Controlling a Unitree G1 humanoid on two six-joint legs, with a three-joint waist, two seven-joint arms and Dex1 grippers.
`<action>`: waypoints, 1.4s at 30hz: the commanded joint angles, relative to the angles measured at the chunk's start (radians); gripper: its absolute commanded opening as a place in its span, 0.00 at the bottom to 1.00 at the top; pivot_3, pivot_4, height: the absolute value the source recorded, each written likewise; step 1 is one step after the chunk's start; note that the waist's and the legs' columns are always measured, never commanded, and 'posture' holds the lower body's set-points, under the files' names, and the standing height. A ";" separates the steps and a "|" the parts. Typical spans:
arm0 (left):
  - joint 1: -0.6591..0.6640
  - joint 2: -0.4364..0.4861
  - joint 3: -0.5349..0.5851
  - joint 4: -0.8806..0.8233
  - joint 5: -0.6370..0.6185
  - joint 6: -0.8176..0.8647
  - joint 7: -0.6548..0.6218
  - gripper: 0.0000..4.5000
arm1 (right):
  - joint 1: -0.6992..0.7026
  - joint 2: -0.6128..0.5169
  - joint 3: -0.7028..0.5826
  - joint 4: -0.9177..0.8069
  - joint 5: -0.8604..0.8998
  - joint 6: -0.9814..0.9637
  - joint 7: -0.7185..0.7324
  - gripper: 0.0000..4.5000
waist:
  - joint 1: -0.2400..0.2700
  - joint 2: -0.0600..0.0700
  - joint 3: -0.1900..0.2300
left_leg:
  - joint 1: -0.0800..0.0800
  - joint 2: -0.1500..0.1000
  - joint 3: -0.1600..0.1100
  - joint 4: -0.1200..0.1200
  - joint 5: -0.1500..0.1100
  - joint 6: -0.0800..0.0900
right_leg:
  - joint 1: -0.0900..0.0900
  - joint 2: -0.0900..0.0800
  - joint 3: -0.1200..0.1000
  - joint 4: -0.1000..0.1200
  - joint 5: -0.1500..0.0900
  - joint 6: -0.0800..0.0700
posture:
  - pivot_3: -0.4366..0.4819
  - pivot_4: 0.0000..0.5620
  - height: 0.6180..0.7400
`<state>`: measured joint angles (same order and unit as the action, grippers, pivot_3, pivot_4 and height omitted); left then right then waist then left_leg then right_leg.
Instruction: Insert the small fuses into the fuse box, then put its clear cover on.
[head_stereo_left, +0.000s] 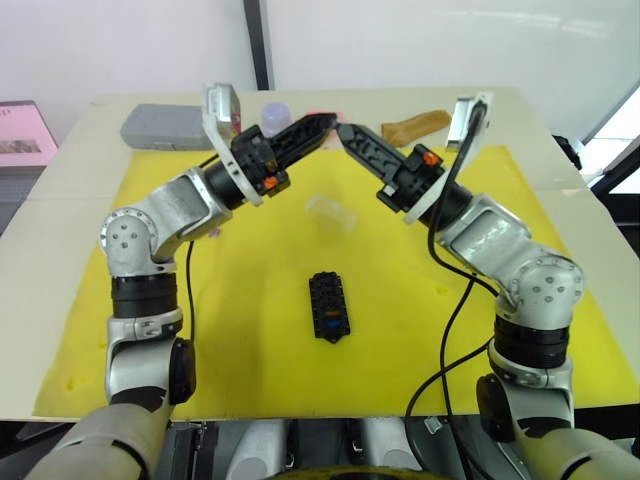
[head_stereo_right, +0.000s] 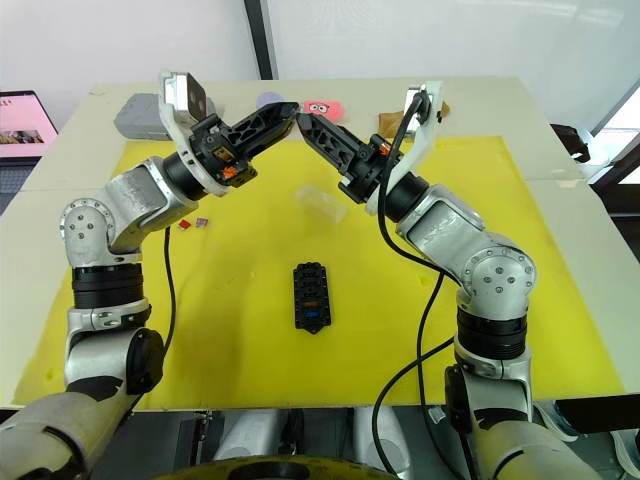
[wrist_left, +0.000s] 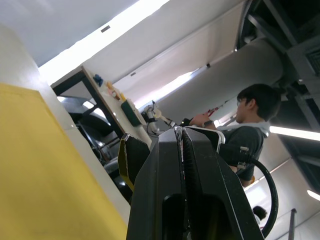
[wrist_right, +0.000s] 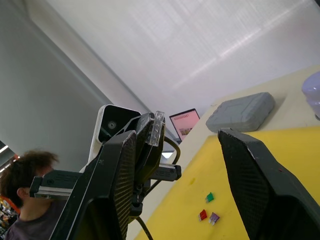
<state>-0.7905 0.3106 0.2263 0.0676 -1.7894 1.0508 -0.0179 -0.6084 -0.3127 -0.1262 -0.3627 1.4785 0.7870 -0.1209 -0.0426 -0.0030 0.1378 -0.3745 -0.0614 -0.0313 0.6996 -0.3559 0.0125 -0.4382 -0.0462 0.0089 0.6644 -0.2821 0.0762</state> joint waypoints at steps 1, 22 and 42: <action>-0.005 -0.003 0.006 -0.037 -0.029 -0.020 0.001 0.00 | -0.021 0.006 -0.006 -0.050 0.028 -0.014 0.009 0.61 | 0.000 0.000 0.000 | 0.000 0.000 0.000 0.000 0.000 0.000 | 0.000 0.000 0.000 0.000 0.000 0.000 | 0.48 0.27 1.00; 0.034 0.088 0.006 -0.050 -0.064 0.036 -0.053 0.44 | -0.026 -0.009 -0.032 -0.065 0.122 -0.035 -0.011 0.00 | -0.004 0.000 0.000 | 0.000 0.000 0.000 0.000 0.000 0.000 | 0.000 0.000 0.000 0.000 0.000 0.000 | 0.48 0.27 1.00; 0.400 0.621 -0.389 -0.420 1.135 -0.541 -1.047 0.99 | -0.162 -0.690 0.310 -0.116 -0.460 0.122 0.941 0.00 | 0.030 0.005 0.004 | -0.001 0.002 0.001 -0.002 -0.001 0.002 | 0.003 0.000 0.000 -0.008 0.000 0.000 | 0.48 0.27 1.00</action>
<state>-0.3850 0.9283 -0.1591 -0.3214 -0.7248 0.5855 -1.0358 -0.7392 -0.9838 0.1569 -0.4484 1.1138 0.9609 0.7358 -0.0127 0.0020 0.1416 -0.3760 -0.0598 -0.0303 0.6980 -0.3573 0.0149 -0.4355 -0.0465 0.0093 0.6562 -0.2822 0.0759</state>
